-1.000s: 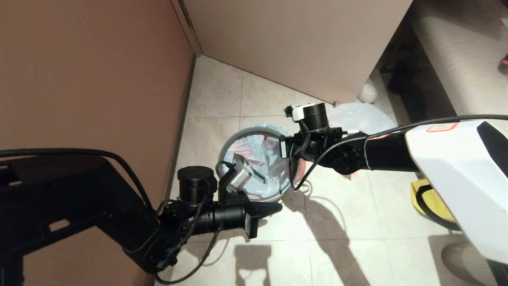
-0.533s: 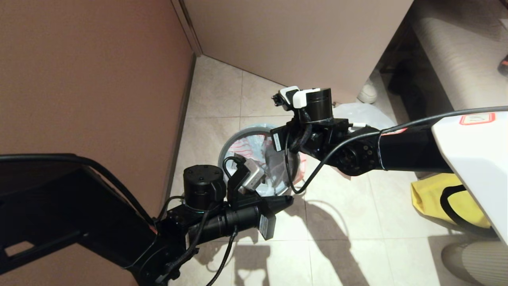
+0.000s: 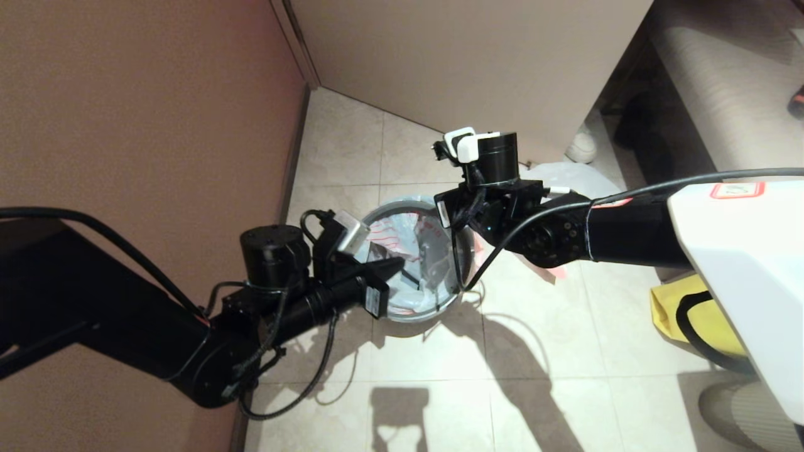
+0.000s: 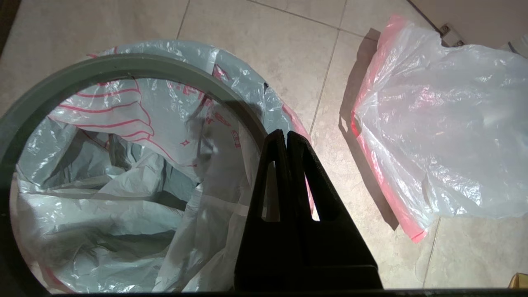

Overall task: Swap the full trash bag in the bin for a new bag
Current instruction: Place the trash can ring on the trash can

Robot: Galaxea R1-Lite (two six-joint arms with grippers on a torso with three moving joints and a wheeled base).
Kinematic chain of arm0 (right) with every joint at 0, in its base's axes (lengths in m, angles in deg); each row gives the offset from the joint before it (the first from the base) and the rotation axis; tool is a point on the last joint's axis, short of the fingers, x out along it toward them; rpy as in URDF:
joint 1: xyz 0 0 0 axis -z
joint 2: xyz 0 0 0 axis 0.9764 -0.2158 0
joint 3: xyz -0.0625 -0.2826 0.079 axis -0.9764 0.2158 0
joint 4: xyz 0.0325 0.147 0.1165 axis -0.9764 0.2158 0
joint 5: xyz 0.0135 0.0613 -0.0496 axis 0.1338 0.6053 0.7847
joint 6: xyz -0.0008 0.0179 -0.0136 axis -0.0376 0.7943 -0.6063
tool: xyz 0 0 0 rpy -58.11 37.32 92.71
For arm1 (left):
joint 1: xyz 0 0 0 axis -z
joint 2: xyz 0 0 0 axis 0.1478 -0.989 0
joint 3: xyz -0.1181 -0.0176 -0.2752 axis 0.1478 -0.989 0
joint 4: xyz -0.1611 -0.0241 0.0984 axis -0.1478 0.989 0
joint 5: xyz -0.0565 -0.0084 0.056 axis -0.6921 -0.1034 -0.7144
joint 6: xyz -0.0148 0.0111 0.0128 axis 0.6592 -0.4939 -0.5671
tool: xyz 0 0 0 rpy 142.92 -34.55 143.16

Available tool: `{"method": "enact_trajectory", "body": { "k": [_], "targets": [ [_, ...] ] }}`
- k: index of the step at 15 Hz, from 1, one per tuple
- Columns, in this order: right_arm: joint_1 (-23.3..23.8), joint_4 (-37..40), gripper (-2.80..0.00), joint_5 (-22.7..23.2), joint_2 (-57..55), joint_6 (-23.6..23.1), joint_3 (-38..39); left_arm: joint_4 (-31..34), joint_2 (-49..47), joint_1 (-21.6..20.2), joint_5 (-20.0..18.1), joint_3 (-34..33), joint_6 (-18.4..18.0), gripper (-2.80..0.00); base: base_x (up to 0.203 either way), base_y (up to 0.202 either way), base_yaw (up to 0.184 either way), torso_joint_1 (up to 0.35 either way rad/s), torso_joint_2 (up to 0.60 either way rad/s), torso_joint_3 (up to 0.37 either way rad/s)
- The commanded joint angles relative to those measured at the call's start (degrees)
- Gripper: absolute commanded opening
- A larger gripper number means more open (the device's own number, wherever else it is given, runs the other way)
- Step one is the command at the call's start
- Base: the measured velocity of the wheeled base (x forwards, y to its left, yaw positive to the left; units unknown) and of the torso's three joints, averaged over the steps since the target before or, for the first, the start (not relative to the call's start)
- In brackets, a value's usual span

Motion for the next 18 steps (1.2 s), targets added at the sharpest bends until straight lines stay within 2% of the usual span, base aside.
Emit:
{"method": "enact_trajectory", "body": {
  "k": [1, 3, 4, 8, 15, 16, 18],
  "targets": [
    [0.4, 0.2, -2.8, -0.2, -2.3, -0.1, -0.3, 1.2, -0.3, -6.6, 0.6, 4.7, -0.8, -2.8, 0.0, 0.0, 0.0, 0.0, 0.0, 0.0],
    [0.7, 1.8, -2.8, -0.5, -4.0, -1.2, -0.8, 1.2, 0.3, -5.5, 0.8, 4.8, -0.7, -2.8, 0.0, 0.0, 0.0, 0.0, 0.0, 0.0],
    [1.4, 1.9, 0.0, -1.3, -5.3, -2.5, -1.0, 1.3, 0.9, -5.2, 0.8, 5.3, -0.4, -2.8, 0.0, 0.0, 0.0, 0.0, 0.0, 0.0],
    [2.9, 1.8, 0.0, -1.1, -7.6, -6.4, -1.7, 4.7, 2.4, -4.7, 0.7, 8.2, 2.1, -2.8, 0.0, 0.0, 0.0, 0.0, 0.0, 0.0],
    [3.9, 2.1, 0.0, -1.2, -9.1, -6.5, -1.6, 4.7, 3.3, -4.7, 0.7, 8.5, 2.3, -2.8, 0.0, 0.0, 0.0, 0.0, 0.0, 0.0],
    [4.0, 2.1, -2.8, -1.2, -10.0, -6.6, -1.6, 4.7, 3.2, -5.0, 0.7, 8.6, 2.3, -2.8, 0.0, 0.0, 0.0, 0.0, 0.0, 0.0],
    [4.3, 2.0, -2.8, -1.1, -12.1, -6.9, -2.0, 4.7, 3.0, -5.2, 0.7, 8.9, 2.4, -2.8, 0.0, 0.0, 0.0, 0.0, 0.0, 0.0]
  ]
}}
